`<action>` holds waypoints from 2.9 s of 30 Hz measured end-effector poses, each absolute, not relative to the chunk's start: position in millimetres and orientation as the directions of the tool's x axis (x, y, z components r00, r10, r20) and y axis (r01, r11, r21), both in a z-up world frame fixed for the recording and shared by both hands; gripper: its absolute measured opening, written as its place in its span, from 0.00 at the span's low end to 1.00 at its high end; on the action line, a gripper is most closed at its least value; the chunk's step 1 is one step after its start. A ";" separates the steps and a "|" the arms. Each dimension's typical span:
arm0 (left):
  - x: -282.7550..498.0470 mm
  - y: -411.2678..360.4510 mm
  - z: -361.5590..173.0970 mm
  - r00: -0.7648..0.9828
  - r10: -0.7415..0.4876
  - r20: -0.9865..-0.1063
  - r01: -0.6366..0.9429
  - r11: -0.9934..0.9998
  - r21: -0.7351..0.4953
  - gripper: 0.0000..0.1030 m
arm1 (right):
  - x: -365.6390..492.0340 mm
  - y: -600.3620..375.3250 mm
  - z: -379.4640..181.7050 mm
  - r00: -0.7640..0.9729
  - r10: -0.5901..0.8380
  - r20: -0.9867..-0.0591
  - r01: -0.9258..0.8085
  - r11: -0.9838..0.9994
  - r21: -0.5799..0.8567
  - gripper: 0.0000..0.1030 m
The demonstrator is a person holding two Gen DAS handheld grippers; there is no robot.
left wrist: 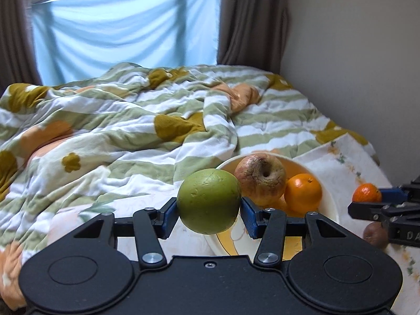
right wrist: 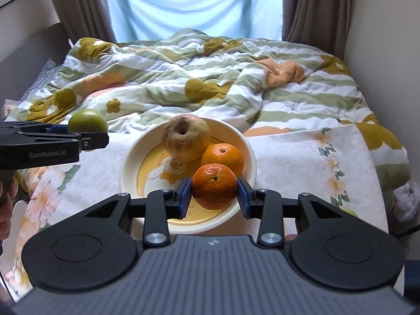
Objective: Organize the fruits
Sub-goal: 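Carry the green apple and tangerine to the bowl and open the left tool, then lower the tangerine into the bowl and open the right tool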
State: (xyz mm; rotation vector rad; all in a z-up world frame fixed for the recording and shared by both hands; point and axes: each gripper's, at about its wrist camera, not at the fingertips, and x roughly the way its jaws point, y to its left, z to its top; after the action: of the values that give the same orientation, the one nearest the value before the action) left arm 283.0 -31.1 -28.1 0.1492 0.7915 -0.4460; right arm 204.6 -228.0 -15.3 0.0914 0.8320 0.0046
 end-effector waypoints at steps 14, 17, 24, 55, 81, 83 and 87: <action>298.6 -75.8 -73.3 0.596 -0.286 -0.751 0.598 0.782 0.177 0.54 | 231.6 -244.4 -40.2 0.626 -0.020 -0.779 0.130 0.988 0.080 0.51; 296.2 -81.4 -79.9 0.594 -0.279 -0.755 0.616 0.762 0.203 0.54 | 233.8 -247.5 -42.1 0.621 -0.026 -0.783 0.141 0.987 0.079 0.51; 296.5 -86.2 -85.2 0.599 -0.266 -0.755 0.616 0.756 0.222 0.55 | 236.3 -251.0 -44.4 0.616 -0.031 -0.788 0.149 0.986 0.078 0.51; 252.9 9.7 -28.5 0.633 -0.241 -0.735 0.315 0.948 -0.040 0.99 | 251.9 -194.8 -62.4 0.614 0.114 -0.781 -0.070 0.994 0.089 0.51; 211.4 28.1 -5.9 0.684 -0.201 -0.701 0.240 0.970 -0.045 0.99 | 232.8 -175.9 -50.8 0.684 0.147 -0.714 -0.158 0.986 0.051 0.96; 203.1 26.8 0.7 0.698 -0.190 -0.690 0.219 0.975 -0.046 0.99 | 225.5 -180.1 -44.4 0.687 0.153 -0.710 -0.160 0.985 0.057 0.96; 185.2 21.8 12.9 0.725 -0.158 -0.670 0.185 0.982 -0.032 0.99 | 206.6 -191.4 -29.2 0.695 0.153 -0.702 -0.163 0.985 0.053 0.96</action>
State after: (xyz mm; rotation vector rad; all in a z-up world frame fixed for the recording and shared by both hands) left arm 185.2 21.8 12.9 0.0379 0.7354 -0.1895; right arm 206.6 -191.4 -29.2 -0.0135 0.7825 0.1761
